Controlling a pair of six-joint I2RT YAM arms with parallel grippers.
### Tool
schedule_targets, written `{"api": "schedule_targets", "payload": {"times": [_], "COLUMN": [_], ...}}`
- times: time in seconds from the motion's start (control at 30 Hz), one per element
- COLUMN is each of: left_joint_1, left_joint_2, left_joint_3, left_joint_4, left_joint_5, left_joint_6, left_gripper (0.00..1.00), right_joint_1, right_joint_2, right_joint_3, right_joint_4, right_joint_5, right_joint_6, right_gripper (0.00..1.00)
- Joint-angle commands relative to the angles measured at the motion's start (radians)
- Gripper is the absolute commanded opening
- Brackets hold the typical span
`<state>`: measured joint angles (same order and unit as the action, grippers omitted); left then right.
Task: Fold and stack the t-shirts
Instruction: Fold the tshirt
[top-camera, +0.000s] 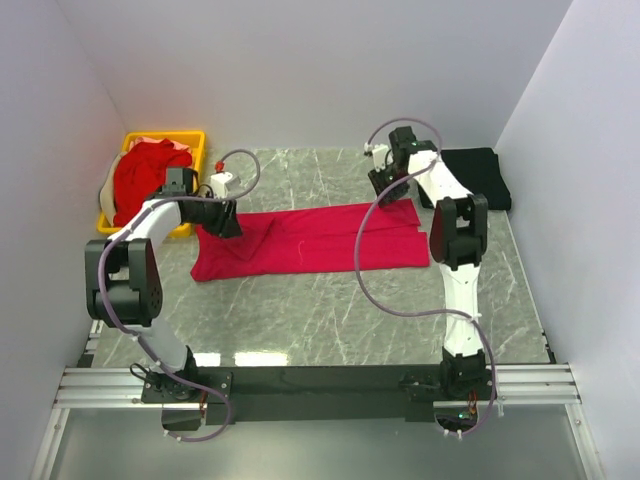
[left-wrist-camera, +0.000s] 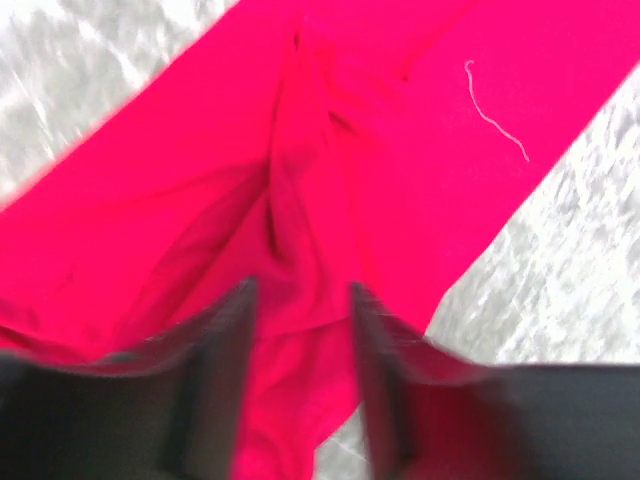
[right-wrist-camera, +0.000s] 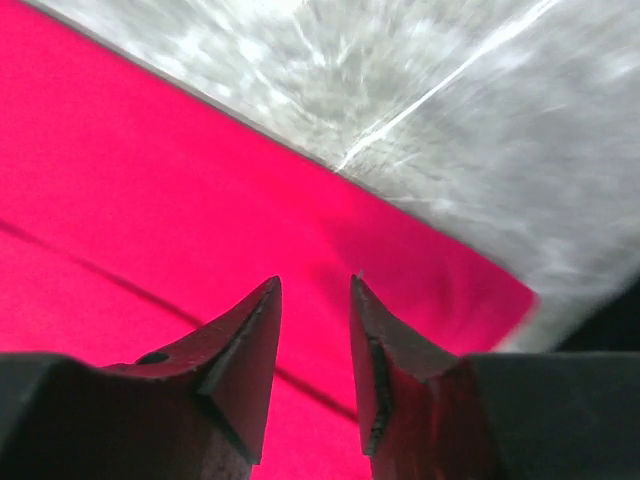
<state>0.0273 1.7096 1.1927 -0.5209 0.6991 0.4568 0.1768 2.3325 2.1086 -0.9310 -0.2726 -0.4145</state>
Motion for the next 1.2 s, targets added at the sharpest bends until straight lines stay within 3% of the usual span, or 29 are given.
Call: {"api": "schedule_targets", "payload": {"times": [0.0,0.03,0.2,0.37,0.47,0.67,0.77,0.9,1.03,1.13,1.17], "left_joint_1": [-0.006,-0.006,-0.010,-0.064,-0.104,-0.144,-0.145,-0.151,-0.173,-0.207,-0.217], "left_joint_2": [-0.019,-0.022,-0.077,-0.122,-0.116,0.023,0.170,0.364,0.563,0.689,0.714], "left_joint_3": [-0.036,-0.059,-0.133,-0.176,-0.171,-0.119,-0.006,0.283,0.611,0.853,0.902], "left_joint_4": [0.056,0.068,0.107,0.099,0.073,0.104,0.101,0.081,0.044,0.041,0.023], "left_joint_5": [-0.049,-0.064,-0.134,-0.303,-0.374,-0.447,-0.461,-0.493,-0.460,-0.406,-0.388], "left_joint_6": [-0.170,-0.190,-0.324,-0.412,-0.449,-0.529,-0.520,-0.472,-0.397,-0.320,-0.298], "left_gripper": [0.50,0.62,0.63,0.53,0.45,0.30,0.25,0.22,0.22,0.30,0.39], "right_joint_1": [0.003,0.004,0.003,0.001,0.004,0.004,0.006,0.023,0.061,0.063,0.059], "right_joint_2": [0.060,0.067,0.024,-0.070,-0.165,-0.338,-0.399,-0.450,-0.527,-0.561,-0.591], "right_joint_3": [0.016,0.010,-0.103,-0.321,-0.505,-0.758,-0.834,-0.898,-0.943,-0.900,-0.888], "right_joint_4": [-0.008,-0.011,-0.040,-0.114,-0.120,-0.135,-0.137,-0.117,-0.043,-0.042,-0.040], "right_joint_5": [0.045,0.052,0.078,0.096,0.058,-0.103,-0.155,-0.238,-0.352,-0.427,-0.430], "right_joint_6": [-0.012,-0.017,-0.046,-0.087,-0.106,-0.121,-0.118,-0.080,-0.023,-0.010,-0.010], "right_gripper": [0.38,0.35,0.20,0.11,0.11,0.11,0.11,0.13,0.29,0.45,0.46]}}
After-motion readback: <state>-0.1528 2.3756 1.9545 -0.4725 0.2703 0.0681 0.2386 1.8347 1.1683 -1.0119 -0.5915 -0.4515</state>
